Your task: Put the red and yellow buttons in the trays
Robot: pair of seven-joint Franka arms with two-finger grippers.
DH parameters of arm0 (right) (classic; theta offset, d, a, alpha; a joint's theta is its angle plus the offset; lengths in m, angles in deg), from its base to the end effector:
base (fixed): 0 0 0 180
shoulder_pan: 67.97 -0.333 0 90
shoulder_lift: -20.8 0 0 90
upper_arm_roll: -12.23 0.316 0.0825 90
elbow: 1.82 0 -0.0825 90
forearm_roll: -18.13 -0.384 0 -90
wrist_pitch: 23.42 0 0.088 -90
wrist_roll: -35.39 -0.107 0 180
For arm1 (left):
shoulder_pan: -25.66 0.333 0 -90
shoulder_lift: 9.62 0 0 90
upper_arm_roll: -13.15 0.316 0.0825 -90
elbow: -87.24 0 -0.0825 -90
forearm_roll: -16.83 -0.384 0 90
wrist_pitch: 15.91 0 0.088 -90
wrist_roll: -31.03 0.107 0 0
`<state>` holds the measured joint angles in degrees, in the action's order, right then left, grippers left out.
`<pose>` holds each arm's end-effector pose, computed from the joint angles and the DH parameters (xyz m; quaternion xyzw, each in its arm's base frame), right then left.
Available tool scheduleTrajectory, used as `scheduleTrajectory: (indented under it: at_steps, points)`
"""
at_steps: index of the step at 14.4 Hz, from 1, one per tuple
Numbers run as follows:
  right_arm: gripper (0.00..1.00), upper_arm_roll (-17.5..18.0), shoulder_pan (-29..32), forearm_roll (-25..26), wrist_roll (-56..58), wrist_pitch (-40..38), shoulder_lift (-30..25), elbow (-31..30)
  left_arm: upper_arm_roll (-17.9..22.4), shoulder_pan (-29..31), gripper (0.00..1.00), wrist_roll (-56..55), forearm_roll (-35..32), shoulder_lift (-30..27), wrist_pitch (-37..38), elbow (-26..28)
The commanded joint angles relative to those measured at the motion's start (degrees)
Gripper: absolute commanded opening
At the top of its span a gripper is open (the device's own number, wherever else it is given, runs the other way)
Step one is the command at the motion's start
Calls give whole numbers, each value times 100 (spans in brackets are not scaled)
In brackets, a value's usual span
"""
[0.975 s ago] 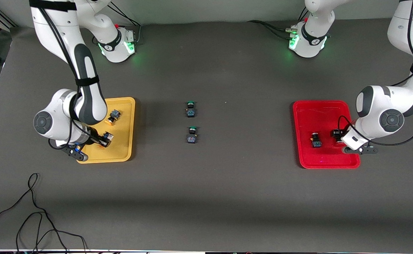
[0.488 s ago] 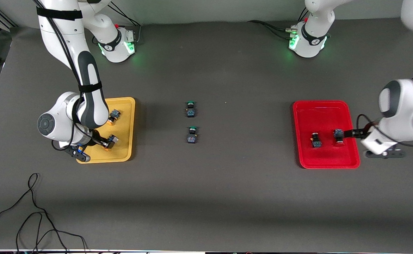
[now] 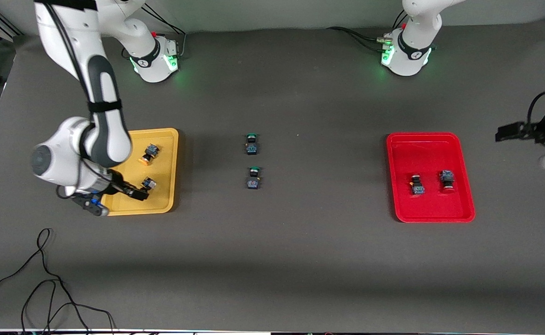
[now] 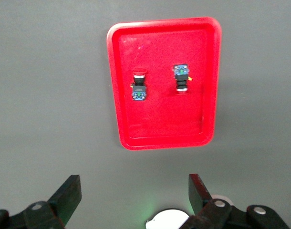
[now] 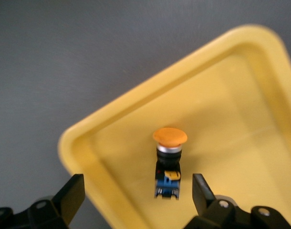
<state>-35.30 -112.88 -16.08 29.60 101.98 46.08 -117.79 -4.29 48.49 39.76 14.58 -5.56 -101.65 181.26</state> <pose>0.5854 0.0083 0.2854 -0.9667 0.2427 0.0418 0.0698 0.5555 0.0619 0.5485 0.9939 -0.0304 -0.1061 0.0040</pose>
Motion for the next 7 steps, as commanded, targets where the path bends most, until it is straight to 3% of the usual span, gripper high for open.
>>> scheduleTrajectory:
  at_steps: [1, 3, 6, 7]
  points:
    - [100, -397, -141, 720, 104, -882, -786, 485, 3, -76, 100, 103, 137, -309, 189, -41]
    - [100, -520, -140, 1213, 104, -1620, -1120, 1012, 195, -556, 100, -20, 207, -459, 172, -24]
    - [100, -495, -114, 1714, 113, -2457, -1655, 1541, 1721, -2452, 100, -573, 216, -477, 75, -41]
    - [100, -442, -79, 1951, 104, -2633, -1901, 1620, 2056, -2841, 100, -583, 216, -477, 40, -33]
